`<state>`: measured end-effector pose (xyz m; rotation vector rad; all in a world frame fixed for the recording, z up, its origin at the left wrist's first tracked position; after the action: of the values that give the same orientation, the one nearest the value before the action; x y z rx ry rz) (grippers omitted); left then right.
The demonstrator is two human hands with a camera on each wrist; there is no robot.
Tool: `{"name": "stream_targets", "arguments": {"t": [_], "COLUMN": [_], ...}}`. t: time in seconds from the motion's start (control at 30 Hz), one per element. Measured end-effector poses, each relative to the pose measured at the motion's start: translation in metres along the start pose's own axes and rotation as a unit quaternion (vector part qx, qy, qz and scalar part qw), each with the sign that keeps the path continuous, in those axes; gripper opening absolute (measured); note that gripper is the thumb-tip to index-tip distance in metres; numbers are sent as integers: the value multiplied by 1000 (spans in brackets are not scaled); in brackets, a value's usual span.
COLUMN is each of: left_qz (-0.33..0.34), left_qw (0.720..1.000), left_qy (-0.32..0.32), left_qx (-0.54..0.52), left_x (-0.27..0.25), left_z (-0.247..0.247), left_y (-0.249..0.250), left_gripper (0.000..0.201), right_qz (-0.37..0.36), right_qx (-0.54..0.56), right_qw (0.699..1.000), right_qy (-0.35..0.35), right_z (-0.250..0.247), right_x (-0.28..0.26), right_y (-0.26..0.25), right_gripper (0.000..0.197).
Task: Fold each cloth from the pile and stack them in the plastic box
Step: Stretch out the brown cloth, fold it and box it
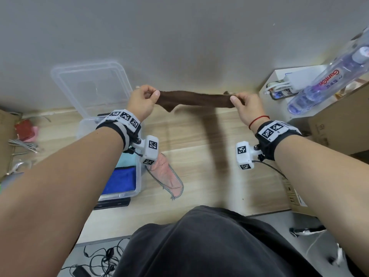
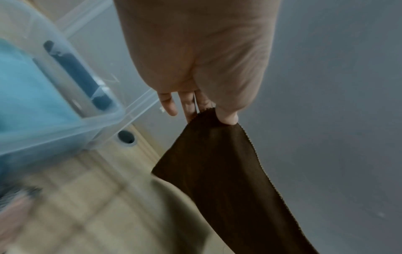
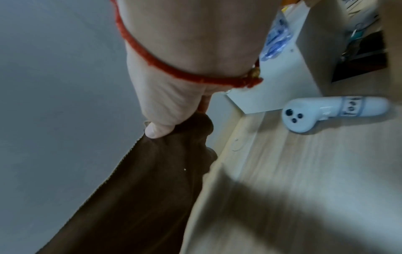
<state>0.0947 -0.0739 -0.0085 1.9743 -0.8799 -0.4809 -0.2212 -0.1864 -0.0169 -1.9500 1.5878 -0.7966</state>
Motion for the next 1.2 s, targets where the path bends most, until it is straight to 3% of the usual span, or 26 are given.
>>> {"name": "stream_targets", "arguments": {"t": [0.13, 0.27, 0.4, 0.8, 1.0, 1.2], "left_qz": [-11, -39, -49, -83, -62, -89], "left_qw": [995, 970, 953, 977, 976, 970], "left_qy": [-84, -175, -221, -118, -110, -102], "left_qx": [61, 165, 203, 156, 176, 201], "left_x": [-39, -86, -122, -77, -42, -15], "left_z": [32, 61, 73, 86, 107, 126], "left_y": [-52, -115, -146, -130, -135, -153], "left_gripper": [8, 9, 11, 8, 17, 18], "right_qz": [-2, 32, 45, 73, 76, 94], "right_qx": [-147, -190, -193, -134, -125, -138], "right_qw": [985, 965, 956, 981, 983, 980], "right_qy": [-94, -180, -216, -117, -112, -106], "right_z": [17, 44, 55, 61, 74, 92], "right_x": [-44, -93, -126, -69, -29, 0], "right_y": [48, 113, 142, 137, 134, 141], "right_gripper": [21, 26, 26, 20, 23, 20]}}
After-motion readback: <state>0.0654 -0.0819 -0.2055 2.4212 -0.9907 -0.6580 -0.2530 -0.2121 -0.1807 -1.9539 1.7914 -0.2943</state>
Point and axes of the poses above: each hand's wrist, its own x-axis towards the middle knuckle, its own z-axis out of the palm, y = z × x, the point moved 5 cm from there along x, towards the middle knuckle, and after that the axes turned 14 degrees about y, right-handed, at the moved point
